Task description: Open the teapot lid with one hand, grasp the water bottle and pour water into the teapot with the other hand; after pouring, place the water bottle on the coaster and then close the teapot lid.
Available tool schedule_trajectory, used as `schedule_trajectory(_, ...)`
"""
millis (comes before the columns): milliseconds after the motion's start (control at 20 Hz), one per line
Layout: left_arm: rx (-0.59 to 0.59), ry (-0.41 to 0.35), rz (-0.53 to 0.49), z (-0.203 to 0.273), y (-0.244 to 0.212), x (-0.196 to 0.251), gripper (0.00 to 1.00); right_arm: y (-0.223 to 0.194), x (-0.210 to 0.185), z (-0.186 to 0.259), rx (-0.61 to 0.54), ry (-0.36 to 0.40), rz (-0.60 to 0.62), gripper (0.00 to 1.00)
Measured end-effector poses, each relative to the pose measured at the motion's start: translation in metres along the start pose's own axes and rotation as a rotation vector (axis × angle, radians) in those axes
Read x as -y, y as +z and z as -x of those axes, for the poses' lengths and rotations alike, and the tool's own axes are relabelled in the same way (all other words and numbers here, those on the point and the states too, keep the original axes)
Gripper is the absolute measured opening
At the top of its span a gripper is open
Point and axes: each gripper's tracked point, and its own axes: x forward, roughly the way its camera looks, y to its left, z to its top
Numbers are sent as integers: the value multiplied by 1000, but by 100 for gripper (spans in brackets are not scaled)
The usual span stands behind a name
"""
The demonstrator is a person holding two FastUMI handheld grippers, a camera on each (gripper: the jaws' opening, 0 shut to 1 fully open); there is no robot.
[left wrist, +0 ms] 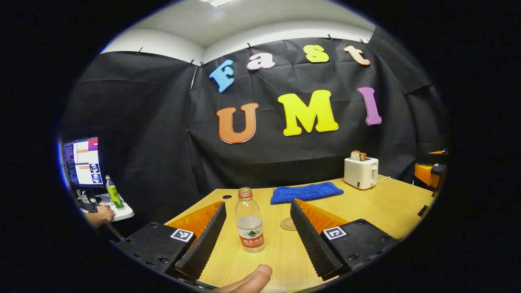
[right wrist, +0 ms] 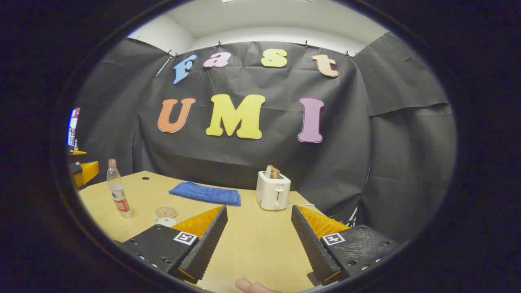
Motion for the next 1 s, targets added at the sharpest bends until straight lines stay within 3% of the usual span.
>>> schedule_trajectory(300,-32,-9,37,-7,-20,-21,99,-8,-27,5,9,36,43,98)
schedule_trajectory(1000,-33,15,-15,-11,-25,-40,99,-41,-55,-17,-43,94,64,97)
